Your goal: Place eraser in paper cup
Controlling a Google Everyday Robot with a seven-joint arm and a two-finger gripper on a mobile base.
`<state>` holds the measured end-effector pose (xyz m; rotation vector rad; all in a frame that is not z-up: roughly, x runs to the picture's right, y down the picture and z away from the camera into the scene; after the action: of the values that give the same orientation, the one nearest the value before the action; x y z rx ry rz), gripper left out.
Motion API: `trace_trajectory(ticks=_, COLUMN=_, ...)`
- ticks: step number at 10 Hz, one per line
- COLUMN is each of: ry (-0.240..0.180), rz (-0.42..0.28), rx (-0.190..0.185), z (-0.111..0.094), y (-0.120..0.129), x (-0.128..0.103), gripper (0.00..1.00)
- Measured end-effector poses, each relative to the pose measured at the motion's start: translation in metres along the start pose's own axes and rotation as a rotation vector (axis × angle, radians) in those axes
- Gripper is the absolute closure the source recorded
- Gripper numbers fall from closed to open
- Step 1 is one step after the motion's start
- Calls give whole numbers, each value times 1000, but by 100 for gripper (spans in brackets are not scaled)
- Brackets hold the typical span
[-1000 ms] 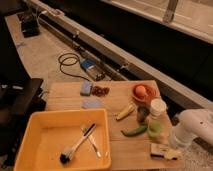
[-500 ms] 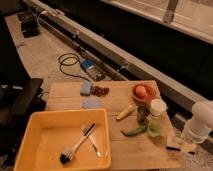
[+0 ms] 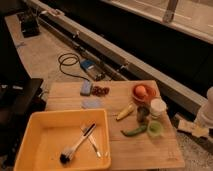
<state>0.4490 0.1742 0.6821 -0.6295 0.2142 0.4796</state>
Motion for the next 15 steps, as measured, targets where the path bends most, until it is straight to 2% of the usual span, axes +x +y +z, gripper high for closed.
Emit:
trace_trajectory(ticks=3, ry=-15, rz=-29, rx=66, z=-27, y=-47, x=-38, gripper=100)
trace_trajectory(ticks=5, ry=-37, rz=-84, rx=81, z=-34, y=-58, x=-77, gripper=100)
trace_trajectory(ticks=6, ry=-45, rz=-92, rx=79, z=-35, y=-58, x=-83, gripper=100)
trace_trajectory(ticks=7, ry=-38, rz=-86, rx=82, z=-34, y=-58, x=-77, gripper=100)
trace_trajectory(ticks=11, ry=-42, rz=-85, rx=81, z=-34, y=-58, x=-78, gripper=100)
trace_trajectory(ticks=13, ry=-84, rz=-79, rx=100, z=-43, y=-65, x=-84, gripper=100)
trace_trajectory(ticks=15, ry=-128, rz=-103, rx=116, z=-57, y=-72, x=-102, gripper=100)
